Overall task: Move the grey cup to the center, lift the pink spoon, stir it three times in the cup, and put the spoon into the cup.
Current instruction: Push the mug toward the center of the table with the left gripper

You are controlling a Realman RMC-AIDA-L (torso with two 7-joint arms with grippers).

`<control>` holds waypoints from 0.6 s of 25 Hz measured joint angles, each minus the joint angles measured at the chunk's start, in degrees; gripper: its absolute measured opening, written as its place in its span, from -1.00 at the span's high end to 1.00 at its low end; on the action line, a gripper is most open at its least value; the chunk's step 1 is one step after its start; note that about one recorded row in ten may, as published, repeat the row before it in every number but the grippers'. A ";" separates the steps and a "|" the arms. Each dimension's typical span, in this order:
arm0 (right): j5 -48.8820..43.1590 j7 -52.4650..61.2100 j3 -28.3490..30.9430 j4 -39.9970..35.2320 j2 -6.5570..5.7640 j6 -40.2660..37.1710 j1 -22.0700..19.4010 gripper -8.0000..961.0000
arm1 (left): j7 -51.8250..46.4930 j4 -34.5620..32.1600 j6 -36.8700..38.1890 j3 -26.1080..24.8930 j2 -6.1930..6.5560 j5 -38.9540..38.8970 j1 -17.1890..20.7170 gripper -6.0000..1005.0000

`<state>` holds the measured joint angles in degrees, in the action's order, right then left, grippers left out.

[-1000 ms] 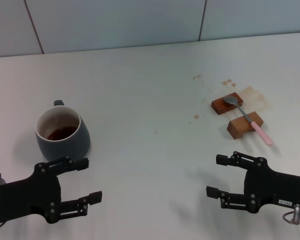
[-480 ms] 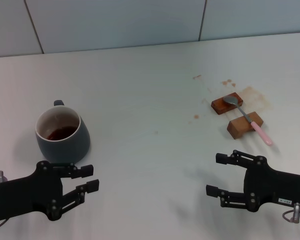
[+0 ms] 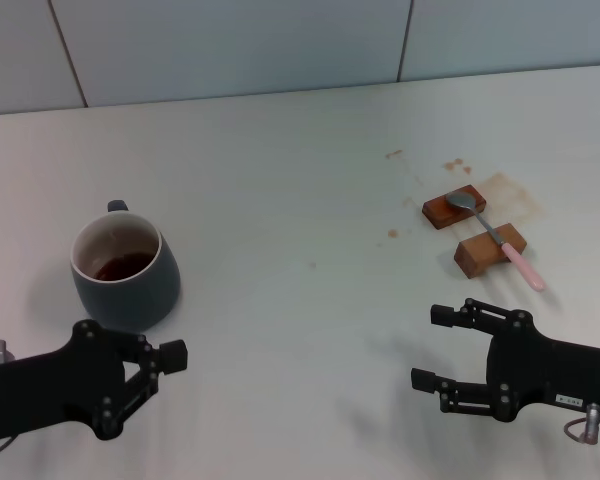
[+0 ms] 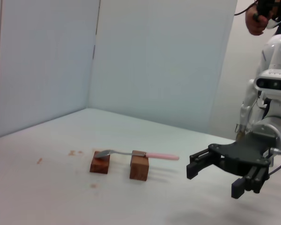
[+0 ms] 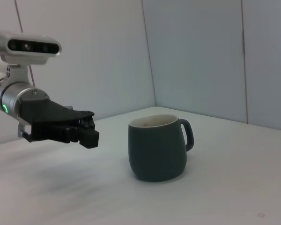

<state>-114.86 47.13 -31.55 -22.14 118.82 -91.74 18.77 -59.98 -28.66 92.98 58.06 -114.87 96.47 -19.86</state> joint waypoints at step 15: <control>0.09 -0.02 0.09 -0.10 0.08 0.02 0.13 -0.71 | 7.76 0.41 6.15 -35.50 -2.84 -4.97 0.13 0.99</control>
<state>-114.78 47.11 -31.46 -22.24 118.90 -91.72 18.90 -52.22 -28.25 99.13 22.56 -117.71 91.50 -19.72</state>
